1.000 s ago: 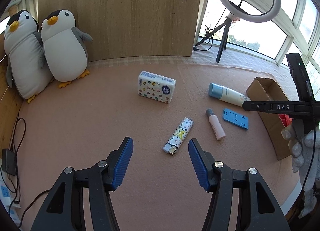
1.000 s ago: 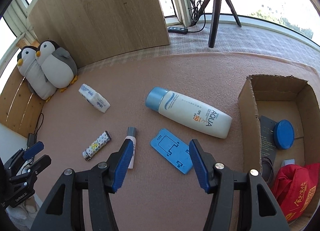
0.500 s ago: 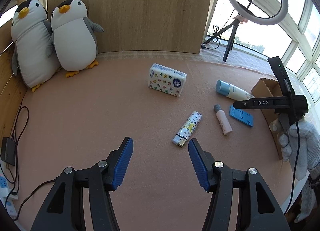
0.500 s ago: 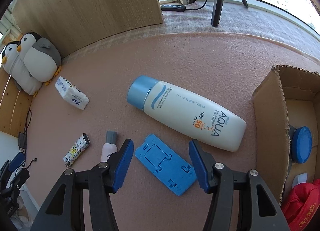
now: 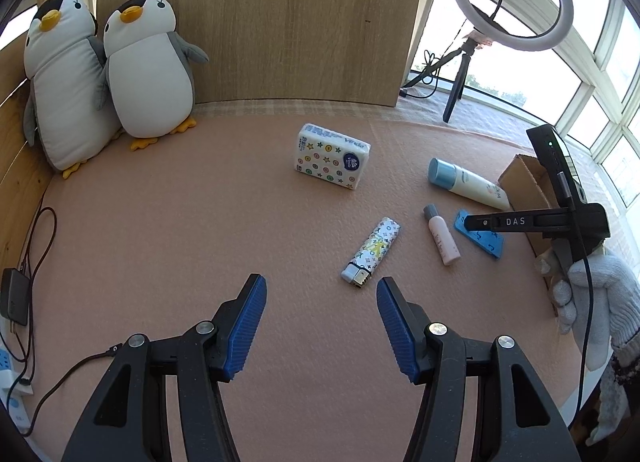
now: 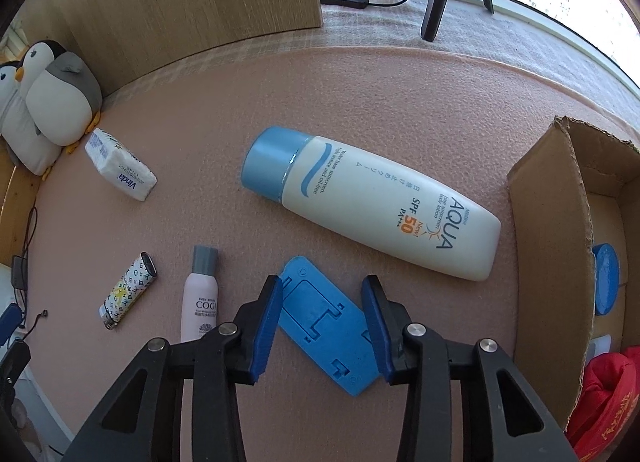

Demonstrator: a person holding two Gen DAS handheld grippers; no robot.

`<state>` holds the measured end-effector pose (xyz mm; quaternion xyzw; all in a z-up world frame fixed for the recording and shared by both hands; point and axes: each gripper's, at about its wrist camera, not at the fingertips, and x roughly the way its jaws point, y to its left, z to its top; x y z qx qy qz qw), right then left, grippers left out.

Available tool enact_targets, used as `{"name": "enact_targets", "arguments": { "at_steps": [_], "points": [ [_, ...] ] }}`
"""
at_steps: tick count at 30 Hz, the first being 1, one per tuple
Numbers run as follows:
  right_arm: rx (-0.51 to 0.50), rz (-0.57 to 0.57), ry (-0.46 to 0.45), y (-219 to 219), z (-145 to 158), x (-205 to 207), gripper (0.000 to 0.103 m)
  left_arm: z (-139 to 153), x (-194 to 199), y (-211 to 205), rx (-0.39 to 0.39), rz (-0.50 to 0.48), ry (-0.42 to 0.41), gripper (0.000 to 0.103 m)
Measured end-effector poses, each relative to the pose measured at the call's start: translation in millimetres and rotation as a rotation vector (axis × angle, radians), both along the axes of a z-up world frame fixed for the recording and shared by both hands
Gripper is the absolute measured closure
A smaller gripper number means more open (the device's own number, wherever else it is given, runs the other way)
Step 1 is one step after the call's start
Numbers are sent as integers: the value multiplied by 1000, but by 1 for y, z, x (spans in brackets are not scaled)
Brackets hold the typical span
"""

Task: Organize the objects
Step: 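Grasp the blue phone stand with the right gripper and lift it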

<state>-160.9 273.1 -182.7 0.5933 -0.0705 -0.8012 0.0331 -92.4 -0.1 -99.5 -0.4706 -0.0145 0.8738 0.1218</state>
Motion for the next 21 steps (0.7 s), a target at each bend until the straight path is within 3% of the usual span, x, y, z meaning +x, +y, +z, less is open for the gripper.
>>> {"name": "enact_targets", "arguments": {
  "at_steps": [8,21],
  "points": [
    [-43,22,-8,1,1,32,79,-1,7,7,11,-19,-8,42],
    [-77,75,-5,-13,2,90,80,-11,22,25,21,-73,-43,42]
  ]
}}
